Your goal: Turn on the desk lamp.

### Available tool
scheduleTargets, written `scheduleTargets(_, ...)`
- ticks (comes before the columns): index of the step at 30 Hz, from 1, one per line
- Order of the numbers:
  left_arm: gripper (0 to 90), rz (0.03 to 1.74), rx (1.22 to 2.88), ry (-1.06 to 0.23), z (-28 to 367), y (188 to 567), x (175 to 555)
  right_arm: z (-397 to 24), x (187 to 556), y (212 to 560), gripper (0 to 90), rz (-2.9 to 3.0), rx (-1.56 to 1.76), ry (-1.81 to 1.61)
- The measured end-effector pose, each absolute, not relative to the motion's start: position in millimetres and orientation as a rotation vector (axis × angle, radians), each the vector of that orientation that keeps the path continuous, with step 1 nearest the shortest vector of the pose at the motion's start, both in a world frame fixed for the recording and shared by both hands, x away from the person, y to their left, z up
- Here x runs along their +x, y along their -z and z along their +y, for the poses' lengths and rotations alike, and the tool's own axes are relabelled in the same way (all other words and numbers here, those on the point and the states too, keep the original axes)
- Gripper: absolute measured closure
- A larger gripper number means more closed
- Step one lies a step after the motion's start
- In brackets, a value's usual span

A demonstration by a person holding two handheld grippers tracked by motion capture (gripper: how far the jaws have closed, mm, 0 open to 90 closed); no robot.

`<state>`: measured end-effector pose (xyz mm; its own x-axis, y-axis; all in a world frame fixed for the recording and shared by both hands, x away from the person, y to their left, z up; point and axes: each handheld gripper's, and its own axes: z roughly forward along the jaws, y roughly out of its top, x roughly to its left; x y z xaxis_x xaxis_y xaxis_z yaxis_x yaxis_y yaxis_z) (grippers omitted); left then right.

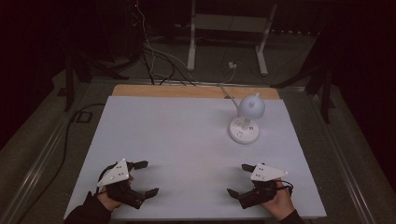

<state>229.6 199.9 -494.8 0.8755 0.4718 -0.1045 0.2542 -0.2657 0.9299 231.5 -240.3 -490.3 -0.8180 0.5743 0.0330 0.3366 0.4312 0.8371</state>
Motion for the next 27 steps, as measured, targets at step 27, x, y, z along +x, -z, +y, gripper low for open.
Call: scheduleTargets(27,0.3,0.539,1.859,-0.245,200.0,494.3,228.6,-240.3,241.5,447.8,0.0,2.343,0.776,-1.445)
